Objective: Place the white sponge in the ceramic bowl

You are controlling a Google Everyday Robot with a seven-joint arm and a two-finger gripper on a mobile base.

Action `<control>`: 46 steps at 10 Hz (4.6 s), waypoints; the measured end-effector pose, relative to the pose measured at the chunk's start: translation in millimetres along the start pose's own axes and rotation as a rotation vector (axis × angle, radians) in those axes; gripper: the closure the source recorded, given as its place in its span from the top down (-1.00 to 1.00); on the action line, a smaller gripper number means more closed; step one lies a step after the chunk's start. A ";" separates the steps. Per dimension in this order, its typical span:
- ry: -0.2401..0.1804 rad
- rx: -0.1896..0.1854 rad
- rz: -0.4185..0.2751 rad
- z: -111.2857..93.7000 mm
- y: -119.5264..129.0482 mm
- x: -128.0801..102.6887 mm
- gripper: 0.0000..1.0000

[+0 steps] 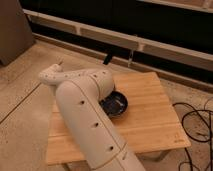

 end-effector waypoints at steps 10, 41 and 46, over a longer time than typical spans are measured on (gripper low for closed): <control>-0.752 0.198 0.122 -227.9 -50.6 39.3 -1.00; -0.360 -0.061 0.804 -35.4 -241.1 136.2 -0.39; -0.360 -0.061 0.804 -34.9 -241.4 136.5 0.56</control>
